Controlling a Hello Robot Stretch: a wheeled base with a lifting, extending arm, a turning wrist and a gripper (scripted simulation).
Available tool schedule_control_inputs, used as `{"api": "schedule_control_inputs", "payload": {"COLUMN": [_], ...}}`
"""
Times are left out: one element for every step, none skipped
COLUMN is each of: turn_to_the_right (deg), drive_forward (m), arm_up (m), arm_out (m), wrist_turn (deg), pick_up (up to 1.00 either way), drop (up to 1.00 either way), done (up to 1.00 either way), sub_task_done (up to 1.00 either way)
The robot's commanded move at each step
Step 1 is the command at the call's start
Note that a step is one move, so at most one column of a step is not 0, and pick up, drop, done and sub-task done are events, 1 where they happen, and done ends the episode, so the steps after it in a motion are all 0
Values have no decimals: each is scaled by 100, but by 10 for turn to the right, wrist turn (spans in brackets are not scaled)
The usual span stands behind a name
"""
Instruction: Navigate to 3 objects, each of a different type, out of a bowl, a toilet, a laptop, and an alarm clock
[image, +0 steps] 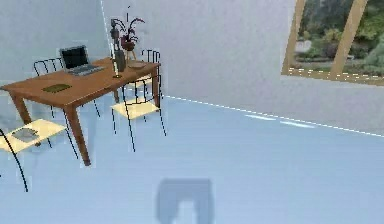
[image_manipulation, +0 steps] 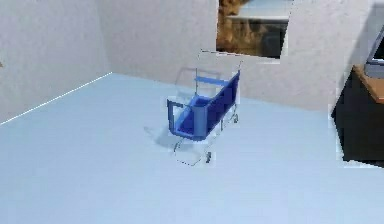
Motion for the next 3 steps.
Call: {"api": "schedule_control_inputs", "payload": {"turn_to_the_right": [0, 0, 120], "drive_forward": [100, 100, 0], "arm_up": [0, 0, 0], "arm_out": [0, 0, 0], "wrist_turn": [0, 0, 0], "pick_up": [0, 0, 0], "drop": [0, 0, 0], "done": [0, 0, 0], "sub_task_done": [0, 0, 0]}}
